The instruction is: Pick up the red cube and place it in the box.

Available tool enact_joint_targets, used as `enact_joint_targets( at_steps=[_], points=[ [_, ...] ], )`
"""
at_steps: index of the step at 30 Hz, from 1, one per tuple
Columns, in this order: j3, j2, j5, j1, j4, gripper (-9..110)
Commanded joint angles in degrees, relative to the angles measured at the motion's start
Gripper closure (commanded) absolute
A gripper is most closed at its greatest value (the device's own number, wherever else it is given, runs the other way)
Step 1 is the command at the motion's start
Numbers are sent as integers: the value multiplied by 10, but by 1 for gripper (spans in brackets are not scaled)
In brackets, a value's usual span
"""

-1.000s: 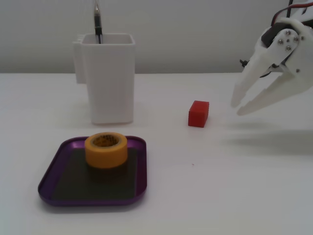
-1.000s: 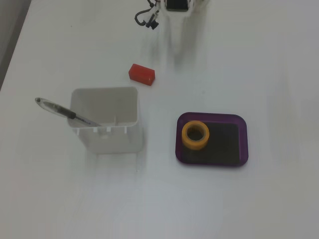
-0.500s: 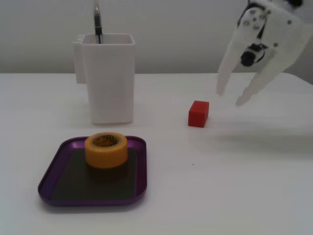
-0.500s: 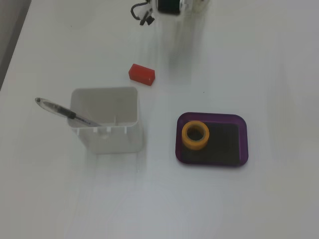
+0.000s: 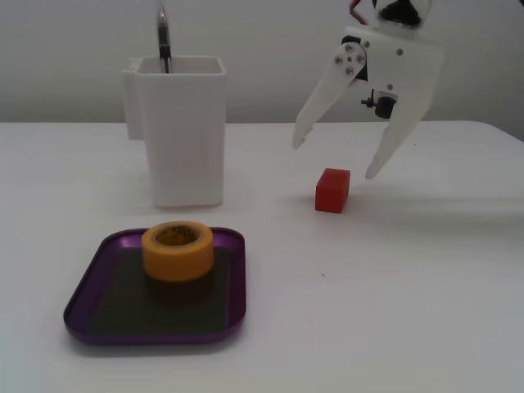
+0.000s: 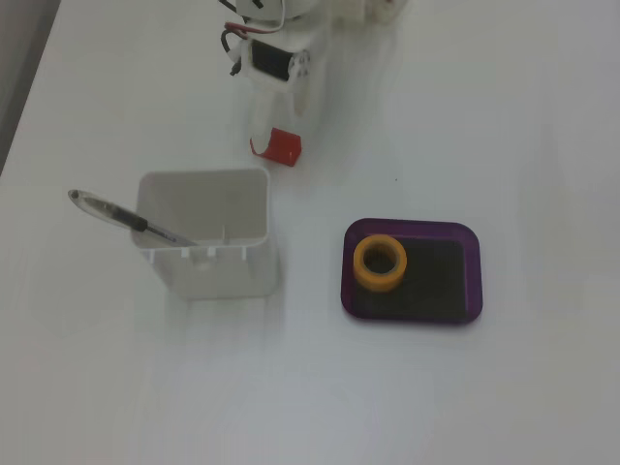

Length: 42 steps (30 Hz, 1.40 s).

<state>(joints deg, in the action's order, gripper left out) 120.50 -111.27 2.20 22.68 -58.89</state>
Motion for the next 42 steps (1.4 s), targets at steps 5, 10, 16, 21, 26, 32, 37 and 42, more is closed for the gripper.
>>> enact_joint_targets(
  at_steps=[5, 10, 16, 21, 26, 32, 37, 42],
  points=[
    [21, -1, -18, 0, 28, 72],
    [77, 0, -40, 4, 88, 72],
    [91, 0, -40, 0, 110, 72],
    [91, 0, -72, -1, 113, 86],
    [94, 0, -84, -1, 112, 102],
    [92, -12, -77, -4, 80, 102],
    [25, -105, -56, -59, -78, 102],
    [-35, -264, -50, -219, -140, 102]
  ],
)
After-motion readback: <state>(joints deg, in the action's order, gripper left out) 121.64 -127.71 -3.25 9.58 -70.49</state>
